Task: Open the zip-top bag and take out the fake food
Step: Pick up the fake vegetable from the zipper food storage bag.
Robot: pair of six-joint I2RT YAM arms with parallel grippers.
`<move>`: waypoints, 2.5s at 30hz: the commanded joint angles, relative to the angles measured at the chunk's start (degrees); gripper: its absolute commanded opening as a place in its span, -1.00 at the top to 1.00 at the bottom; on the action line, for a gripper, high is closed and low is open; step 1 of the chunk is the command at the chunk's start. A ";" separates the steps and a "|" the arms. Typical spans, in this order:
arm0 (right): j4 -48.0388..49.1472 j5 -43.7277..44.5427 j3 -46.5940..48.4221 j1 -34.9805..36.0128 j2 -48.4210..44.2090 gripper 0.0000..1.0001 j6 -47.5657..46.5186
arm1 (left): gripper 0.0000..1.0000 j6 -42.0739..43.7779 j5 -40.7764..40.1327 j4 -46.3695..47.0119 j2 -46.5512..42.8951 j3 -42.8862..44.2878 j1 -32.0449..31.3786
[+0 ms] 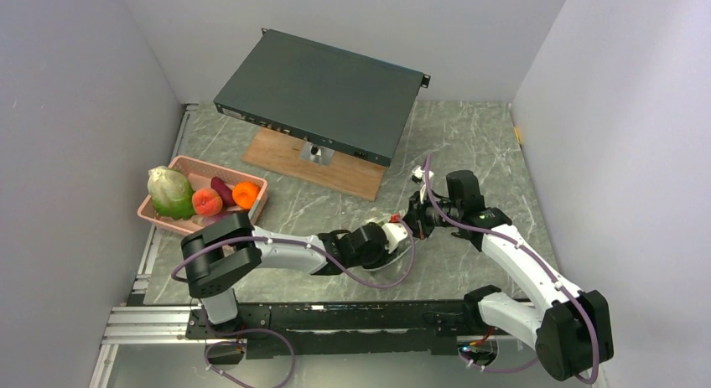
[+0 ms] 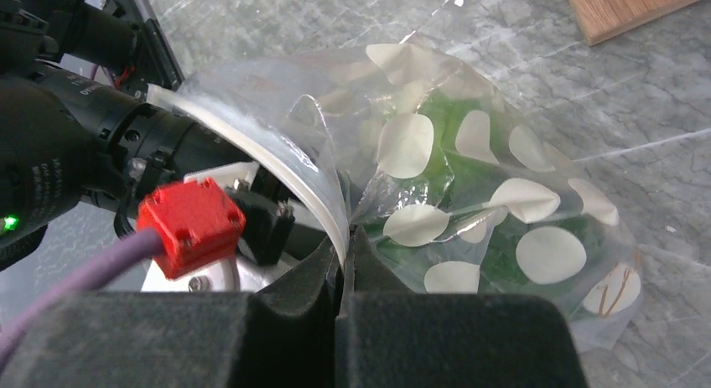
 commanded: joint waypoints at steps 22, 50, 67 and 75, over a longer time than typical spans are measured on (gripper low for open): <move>-3.63 -4.20 2.52 3.20 -1.52 1.00 -11.13 | 1.00 -7.30 13.36 -23.92 -9.31 14.61 5.83; -45.05 -17.88 22.42 1.36 1.61 -0.81 -58.62 | 1.00 -18.26 14.46 -27.88 -11.69 11.88 10.86; -43.46 -12.93 28.33 5.60 6.52 -0.93 -68.07 | 1.00 -19.41 17.03 -28.78 -9.88 15.68 10.72; -44.34 -12.71 31.98 9.12 8.44 -0.64 -64.98 | 1.00 -18.99 16.03 -29.21 -10.03 15.14 10.59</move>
